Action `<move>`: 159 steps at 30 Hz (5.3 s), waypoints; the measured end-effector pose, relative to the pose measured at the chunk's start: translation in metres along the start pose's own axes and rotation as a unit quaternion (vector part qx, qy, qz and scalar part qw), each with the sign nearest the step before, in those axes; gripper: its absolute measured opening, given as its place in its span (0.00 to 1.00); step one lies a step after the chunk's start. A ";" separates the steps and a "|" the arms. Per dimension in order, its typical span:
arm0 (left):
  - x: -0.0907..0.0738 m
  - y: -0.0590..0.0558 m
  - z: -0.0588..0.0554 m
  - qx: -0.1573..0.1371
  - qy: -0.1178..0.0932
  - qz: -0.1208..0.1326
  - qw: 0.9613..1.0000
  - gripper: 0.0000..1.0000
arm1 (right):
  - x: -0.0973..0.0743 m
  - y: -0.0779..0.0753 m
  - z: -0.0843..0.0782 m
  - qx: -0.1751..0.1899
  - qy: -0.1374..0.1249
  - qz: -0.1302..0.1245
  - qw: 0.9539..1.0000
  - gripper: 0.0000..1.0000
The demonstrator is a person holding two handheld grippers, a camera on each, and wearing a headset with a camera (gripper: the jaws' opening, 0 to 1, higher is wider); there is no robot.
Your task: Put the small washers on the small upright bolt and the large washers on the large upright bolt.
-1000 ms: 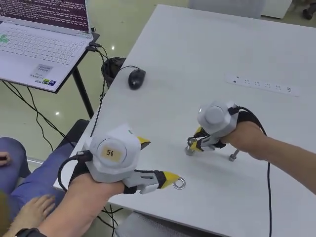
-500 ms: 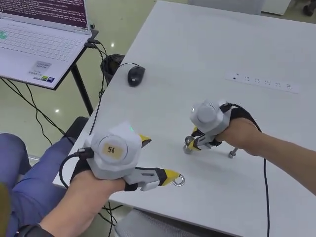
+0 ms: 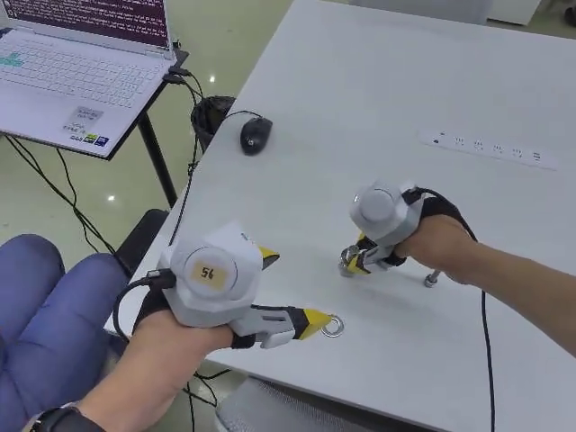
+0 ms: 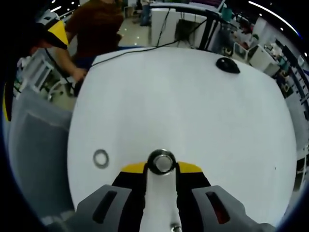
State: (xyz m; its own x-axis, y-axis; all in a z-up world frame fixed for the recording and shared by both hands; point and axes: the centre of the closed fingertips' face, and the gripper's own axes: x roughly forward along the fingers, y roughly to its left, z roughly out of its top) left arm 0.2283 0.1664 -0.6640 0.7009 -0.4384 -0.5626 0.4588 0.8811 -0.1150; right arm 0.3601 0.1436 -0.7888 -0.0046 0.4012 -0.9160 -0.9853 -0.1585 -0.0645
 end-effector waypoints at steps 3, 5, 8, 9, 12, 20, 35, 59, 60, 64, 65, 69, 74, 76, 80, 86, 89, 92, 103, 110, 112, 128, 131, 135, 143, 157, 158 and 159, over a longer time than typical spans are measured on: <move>0.000 0.000 0.000 0.000 0.000 -0.001 1.000 0.64 | 0.000 0.002 0.003 -0.008 0.000 0.000 1.000 0.24; 0.001 -0.001 0.001 0.001 0.000 -0.002 1.000 0.64 | 0.002 0.002 0.003 -0.011 0.001 0.000 1.000 0.24; 0.001 -0.001 0.000 0.002 0.001 -0.003 1.000 0.64 | 0.004 0.003 0.003 -0.011 0.004 -0.001 1.000 0.24; 0.001 -0.001 0.001 0.002 0.000 -0.003 1.000 0.64 | 0.006 0.002 0.002 -0.011 0.006 -0.001 1.000 0.24; 0.000 0.000 0.000 0.001 0.000 -0.002 1.000 0.64 | 0.008 0.003 0.001 -0.009 0.008 0.001 1.000 0.24; 0.001 0.000 -0.003 -0.002 0.002 -0.002 1.000 0.64 | 0.020 0.004 -0.006 0.012 0.010 0.003 1.000 0.24; 0.002 0.001 -0.004 -0.004 0.003 -0.001 1.000 0.64 | 0.019 0.003 -0.015 0.045 0.006 -0.004 0.999 0.23; -0.007 0.007 -0.005 -0.002 -0.001 0.006 1.000 0.64 | 0.005 0.078 -0.042 0.078 -0.052 0.039 0.995 0.28; -0.007 0.007 -0.005 -0.002 -0.001 0.005 1.000 0.64 | 0.006 0.081 -0.041 0.076 -0.053 0.041 0.995 0.28; -0.008 0.007 -0.006 -0.002 0.000 0.007 1.000 0.64 | 0.010 0.091 -0.034 0.064 -0.060 0.050 0.995 0.29; -0.008 0.006 -0.006 -0.002 -0.001 0.007 1.000 0.64 | 0.012 0.093 -0.030 0.057 -0.062 0.052 0.995 0.29; -0.009 0.006 -0.006 -0.003 -0.001 0.008 1.000 0.64 | 0.018 0.101 -0.021 0.017 -0.060 0.066 0.996 0.30; -0.011 0.006 -0.005 -0.002 -0.003 0.011 1.000 0.64 | 0.025 0.108 -0.012 -0.033 -0.051 0.081 0.995 0.30; -0.012 0.006 -0.004 -0.004 -0.004 0.013 1.000 0.64 | 0.026 0.107 -0.009 -0.072 -0.048 0.083 0.993 0.30; -0.012 0.006 -0.005 -0.005 -0.004 0.014 1.000 0.64 | 0.027 0.111 -0.010 -0.131 -0.029 0.104 0.985 0.30; -0.011 0.005 -0.006 -0.004 -0.003 0.014 1.000 0.64 | 0.027 0.114 -0.009 -0.180 -0.019 0.118 0.976 0.29; -0.010 0.003 -0.004 -0.005 -0.005 0.013 1.000 0.64 | 0.027 0.113 -0.008 -0.173 -0.023 0.116 0.978 0.25; -0.010 0.003 -0.004 -0.003 -0.005 0.013 1.000 0.64 | 0.026 0.114 -0.009 -0.173 -0.023 0.119 0.978 0.24; -0.009 0.004 -0.002 -0.001 -0.004 0.013 1.000 0.64 | 0.022 0.111 -0.008 -0.149 -0.036 0.107 0.982 0.23; -0.008 0.003 -0.001 -0.001 -0.003 0.012 1.000 0.64 | 0.019 0.108 -0.005 -0.121 -0.050 0.100 0.986 0.23; -0.008 0.003 -0.002 -0.001 -0.003 0.012 1.000 0.64 | 0.017 0.106 -0.004 -0.111 -0.057 0.095 0.988 0.23; -0.005 0.003 0.000 0.004 0.000 0.007 1.000 0.64 | -0.034 0.049 -0.003 -0.043 -0.094 0.007 0.995 0.23; -0.003 0.001 0.002 0.006 -0.002 0.004 1.000 0.64 | -0.046 0.033 0.004 -0.031 -0.106 -0.010 0.994 0.23; 0.000 -0.002 0.002 0.007 -0.001 0.000 1.000 0.64 | -0.052 0.016 0.013 -0.021 -0.112 -0.024 0.993 0.23; -0.003 0.000 0.001 0.005 -0.002 0.003 1.000 0.64 | -0.045 0.003 0.021 -0.018 -0.101 -0.027 0.994 0.23; -0.007 0.007 0.000 -0.003 -0.005 0.013 1.000 0.64 | -0.027 0.002 0.018 -0.027 -0.064 -0.010 0.998 0.23; -0.007 0.007 0.000 -0.003 -0.005 0.013 1.000 0.64 | -0.027 0.002 0.017 -0.027 -0.063 -0.009 0.998 0.23; -0.007 0.006 0.000 -0.004 -0.005 0.012 1.000 0.64 | -0.026 0.002 0.017 -0.029 -0.061 -0.007 0.998 0.23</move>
State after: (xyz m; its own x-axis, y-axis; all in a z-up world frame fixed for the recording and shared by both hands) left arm 0.2261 0.1753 -0.6609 0.7179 -0.4181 -0.5566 0.4372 0.8930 -0.1069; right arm 0.3554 0.1482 -0.7582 -0.0140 0.5096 -0.8603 -0.9740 -0.2015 -0.1035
